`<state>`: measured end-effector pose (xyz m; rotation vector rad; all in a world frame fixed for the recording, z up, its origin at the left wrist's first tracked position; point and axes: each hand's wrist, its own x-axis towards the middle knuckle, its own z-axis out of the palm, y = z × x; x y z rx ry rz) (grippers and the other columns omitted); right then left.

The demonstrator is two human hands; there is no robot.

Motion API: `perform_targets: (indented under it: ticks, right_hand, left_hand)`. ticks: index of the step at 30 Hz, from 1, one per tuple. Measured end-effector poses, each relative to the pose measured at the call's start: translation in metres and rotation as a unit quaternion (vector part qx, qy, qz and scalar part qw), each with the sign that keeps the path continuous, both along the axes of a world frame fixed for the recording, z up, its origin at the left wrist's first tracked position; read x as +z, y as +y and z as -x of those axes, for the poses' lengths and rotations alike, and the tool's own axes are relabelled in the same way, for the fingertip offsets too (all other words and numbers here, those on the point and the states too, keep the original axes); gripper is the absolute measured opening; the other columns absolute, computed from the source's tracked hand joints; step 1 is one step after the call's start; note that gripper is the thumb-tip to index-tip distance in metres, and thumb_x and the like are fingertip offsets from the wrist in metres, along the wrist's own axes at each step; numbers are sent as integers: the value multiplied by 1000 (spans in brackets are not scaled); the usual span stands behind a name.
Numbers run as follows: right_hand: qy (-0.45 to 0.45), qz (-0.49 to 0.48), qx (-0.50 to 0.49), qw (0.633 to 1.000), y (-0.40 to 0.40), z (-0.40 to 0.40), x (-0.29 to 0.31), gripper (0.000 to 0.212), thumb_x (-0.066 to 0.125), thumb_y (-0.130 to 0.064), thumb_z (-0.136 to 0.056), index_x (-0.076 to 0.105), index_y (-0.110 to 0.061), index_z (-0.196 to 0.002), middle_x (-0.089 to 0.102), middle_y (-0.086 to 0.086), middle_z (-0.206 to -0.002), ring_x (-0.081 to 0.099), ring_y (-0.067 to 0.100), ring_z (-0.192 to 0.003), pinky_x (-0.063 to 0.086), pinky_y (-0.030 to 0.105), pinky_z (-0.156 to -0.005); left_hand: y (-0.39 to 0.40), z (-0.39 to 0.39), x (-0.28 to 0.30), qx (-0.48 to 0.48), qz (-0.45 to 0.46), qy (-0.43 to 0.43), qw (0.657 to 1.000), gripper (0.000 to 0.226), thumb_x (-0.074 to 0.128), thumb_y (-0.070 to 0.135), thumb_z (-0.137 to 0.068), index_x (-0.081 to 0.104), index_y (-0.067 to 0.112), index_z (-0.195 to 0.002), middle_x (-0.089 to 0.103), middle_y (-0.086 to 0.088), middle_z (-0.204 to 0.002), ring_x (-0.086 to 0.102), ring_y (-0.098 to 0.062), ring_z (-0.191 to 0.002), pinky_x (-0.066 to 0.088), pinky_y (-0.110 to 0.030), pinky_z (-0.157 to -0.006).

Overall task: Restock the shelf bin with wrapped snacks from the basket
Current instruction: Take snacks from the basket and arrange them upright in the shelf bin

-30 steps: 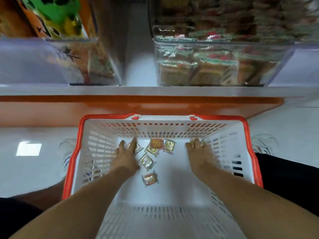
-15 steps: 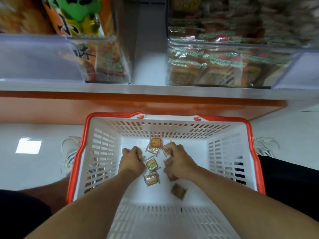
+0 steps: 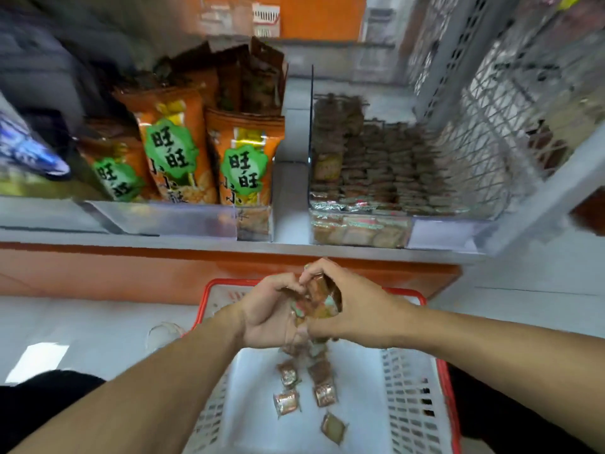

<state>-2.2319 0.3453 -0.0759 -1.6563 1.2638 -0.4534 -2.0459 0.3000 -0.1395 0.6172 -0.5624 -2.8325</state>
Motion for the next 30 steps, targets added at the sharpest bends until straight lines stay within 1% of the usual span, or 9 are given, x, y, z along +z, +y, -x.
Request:
perform_targets:
  ticks: [2,4,8,11,16,19,22,26,30]
  right_hand:
    - [-56,-26,-17,998,1,9,39,53,87,-37,-70,53,-45,-110,67,-16,-99,65,-1,-75,53,20,-64]
    - [-100,-36,-14,994,3,17,71,54,89,-32,-71,55,-42,-112,69,-15,-96,68,7,-72,56,24,-61]
    - [-167,-37,-8,985,5,25,107,64,92,-30,-67,55,-36,-119,68,-2,-105,68,21,-72,60,45,-64]
    - [-209,-22,-6,978,5,29,117,76,94,-28,-66,54,-39,-129,63,-5,-123,71,33,-80,58,60,-70]
    - [-235,40,-52,970,0,39,126,85,94,-30,-67,50,-44,-138,57,-5,-138,74,26,-99,61,47,-72]
    - [-260,41,-172,949,-3,46,127,57,92,-32,-66,69,-30,-118,71,-2,-113,65,15,-63,52,24,-50]
    - [-330,-35,-206,921,-7,51,123,42,81,-16,-70,75,-16,-111,75,8,-101,66,13,-71,53,19,-57]
    - [-353,-121,-203,905,-9,43,118,39,65,3,-83,69,-10,-119,75,9,-114,72,13,-89,58,21,-68]
    - [-318,-123,-189,921,-8,38,115,30,65,-6,-91,73,-16,-118,73,7,-120,70,19,-104,58,24,-67]
  left_hand:
    - [-2,6,38,-2,34,33,999,33,50,23,-101,67,7,-124,71,-14,-122,70,-27,-104,53,-40,-93]
    - [-2,11,73,-8,58,1,998,38,70,27,-94,68,4,-125,71,-18,-118,73,-29,-95,60,-42,-84]
    - [1,15,130,3,153,-99,983,68,91,43,-70,72,11,-126,64,-19,-135,61,-35,-117,61,-42,-82]
    - [3,14,156,18,182,-141,973,81,95,48,-60,71,9,-126,58,-22,-144,53,-36,-127,57,-42,-91]
    - [1,17,161,96,186,-130,969,63,95,43,-60,78,14,-114,72,-16,-125,72,-25,-104,58,-44,-94]
    - [0,28,158,150,214,-161,952,54,84,40,-74,74,14,-120,76,-10,-112,73,-17,-88,63,-36,-71]
    - [0,31,151,201,214,-197,935,64,92,34,-68,69,9,-123,76,-8,-99,71,-13,-75,60,-33,-65]
    - [1,27,149,202,226,-206,930,53,89,27,-68,73,14,-117,76,-12,-108,73,-15,-80,60,-32,-64]
    - [3,27,156,205,221,-192,934,52,87,30,-73,72,14,-119,74,-19,-112,73,-20,-88,60,-34,-63]
